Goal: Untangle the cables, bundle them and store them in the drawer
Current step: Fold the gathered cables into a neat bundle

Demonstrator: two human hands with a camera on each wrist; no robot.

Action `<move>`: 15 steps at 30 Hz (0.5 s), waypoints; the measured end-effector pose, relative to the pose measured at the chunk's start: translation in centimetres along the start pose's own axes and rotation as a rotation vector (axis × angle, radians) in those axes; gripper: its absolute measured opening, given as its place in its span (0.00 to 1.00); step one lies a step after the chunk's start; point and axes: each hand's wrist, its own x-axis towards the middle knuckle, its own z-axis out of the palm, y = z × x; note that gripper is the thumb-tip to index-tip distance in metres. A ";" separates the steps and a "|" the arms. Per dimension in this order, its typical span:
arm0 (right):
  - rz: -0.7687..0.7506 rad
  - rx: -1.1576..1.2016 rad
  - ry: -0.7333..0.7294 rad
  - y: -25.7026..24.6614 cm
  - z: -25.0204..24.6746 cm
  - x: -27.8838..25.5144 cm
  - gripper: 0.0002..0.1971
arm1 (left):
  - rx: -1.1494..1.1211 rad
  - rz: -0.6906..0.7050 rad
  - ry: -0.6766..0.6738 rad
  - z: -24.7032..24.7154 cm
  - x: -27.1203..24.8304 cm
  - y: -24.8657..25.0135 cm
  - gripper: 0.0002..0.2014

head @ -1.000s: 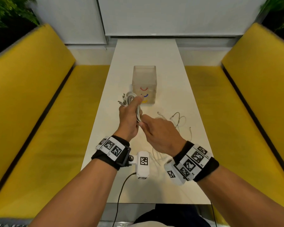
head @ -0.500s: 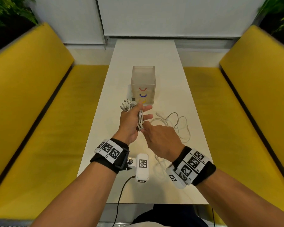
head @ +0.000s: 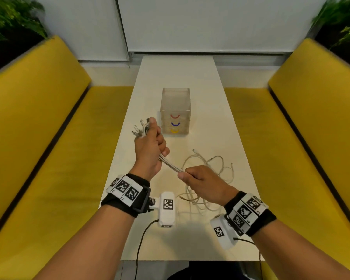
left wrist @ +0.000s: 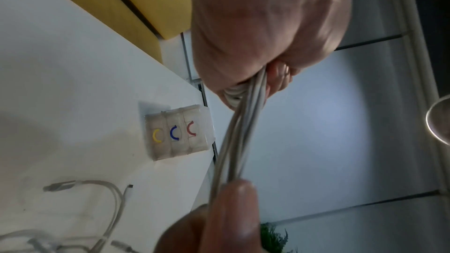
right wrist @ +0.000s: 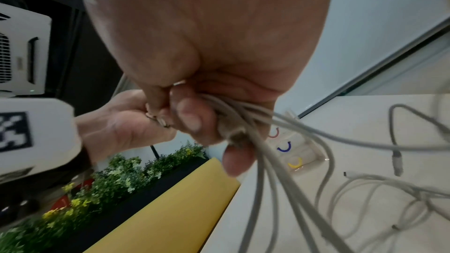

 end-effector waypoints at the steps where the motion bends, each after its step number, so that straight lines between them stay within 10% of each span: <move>1: 0.016 0.024 -0.003 0.4 -0.1 0.0 0.28 | -0.008 0.006 -0.003 -0.1 0.0 0.0 0.20; 15: 0.144 0.548 0.065 0.9 -4.1 0.6 0.15 | -0.058 0.028 -0.017 -0.5 0.0 0.7 0.22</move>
